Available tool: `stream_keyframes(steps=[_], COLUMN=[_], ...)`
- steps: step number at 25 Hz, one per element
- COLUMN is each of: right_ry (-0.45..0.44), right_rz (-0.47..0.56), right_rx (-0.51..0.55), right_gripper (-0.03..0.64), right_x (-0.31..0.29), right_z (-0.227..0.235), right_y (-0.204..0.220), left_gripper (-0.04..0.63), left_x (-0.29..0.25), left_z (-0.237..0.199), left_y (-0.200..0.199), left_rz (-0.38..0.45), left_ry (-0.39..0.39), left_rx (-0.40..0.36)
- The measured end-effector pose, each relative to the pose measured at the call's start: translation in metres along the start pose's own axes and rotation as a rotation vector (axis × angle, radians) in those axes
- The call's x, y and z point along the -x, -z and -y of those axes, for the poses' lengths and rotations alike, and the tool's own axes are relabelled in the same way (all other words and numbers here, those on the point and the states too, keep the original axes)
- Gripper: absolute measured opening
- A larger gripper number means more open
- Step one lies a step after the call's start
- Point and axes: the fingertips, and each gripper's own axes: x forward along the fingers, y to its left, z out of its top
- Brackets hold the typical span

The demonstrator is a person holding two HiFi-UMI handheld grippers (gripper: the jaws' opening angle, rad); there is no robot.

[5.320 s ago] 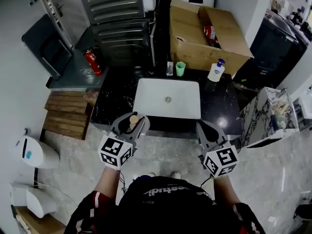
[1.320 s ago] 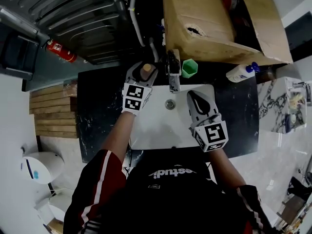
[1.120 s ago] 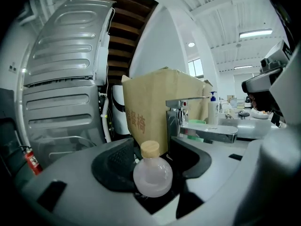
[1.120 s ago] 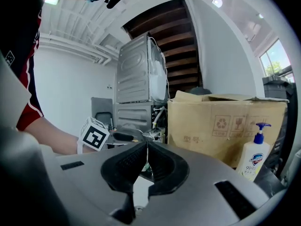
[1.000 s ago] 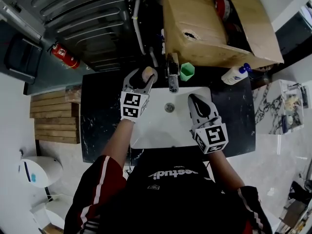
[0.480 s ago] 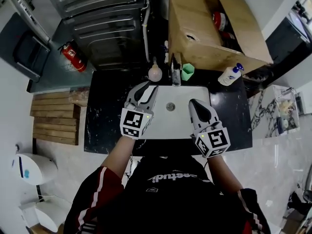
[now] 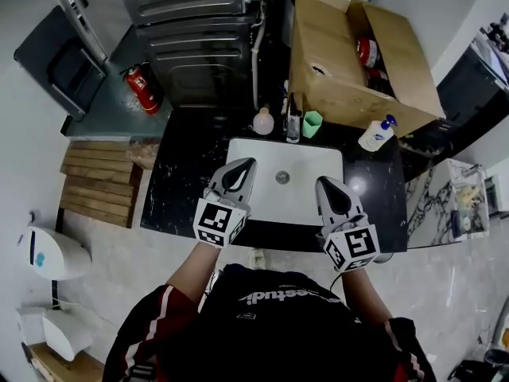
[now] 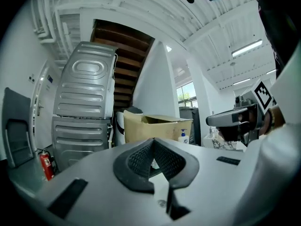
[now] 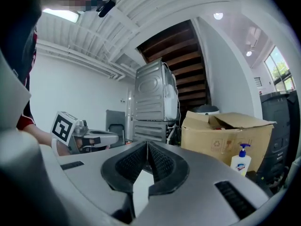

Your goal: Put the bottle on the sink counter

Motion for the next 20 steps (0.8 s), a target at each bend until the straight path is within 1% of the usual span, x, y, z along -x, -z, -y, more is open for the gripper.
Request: stream_keyframes(steps=[2,5,10,12,16,18,20], right_ry=[-0.022,-0.048,-0.049,-0.050,-0.034,-0.022,-0.024], right_rz=[-0.003,0.004,0.022,0.026,0.035,0.047,0.065], right_rx=[0.005,0.006,-0.009,-0.011,-0.019,-0.019,-0.023], right_gripper=[0.041,0.041,0.041,0.041,0.041,0.041,0.041], right_x=[0.017,0.044,0.081,0.092,0.104,0.106,0.107], right_z=[-0.003,-0.003,0.012,0.017,0.021,0.018,0.009], right_y=[0.000,-0.001,-0.005,-0.006,-0.010,-0.016,-0.021], left_gripper=[0.014,0.014,0.014,0.014,0.014,0.014,0.014], left_x=[0.010,0.021,0.030,0.034,0.045,0.049,0.053], left_z=[0.018,0.047,0.085,0.096,0.103,0.099,0.093], left_y=[-0.004,-0.015,-0.026,-0.030,-0.038,-0.038,-0.036], left_rz=[0.000,0.009,-0.001,-0.008,-0.008,-0.006,-0.004], left_ry=[-0.009,-0.019,-0.030,-0.029,-0.028,-0.028,-0.025], left_rx=[0.019,0.021,0.015,0.001,-0.034,-0.008,0.043])
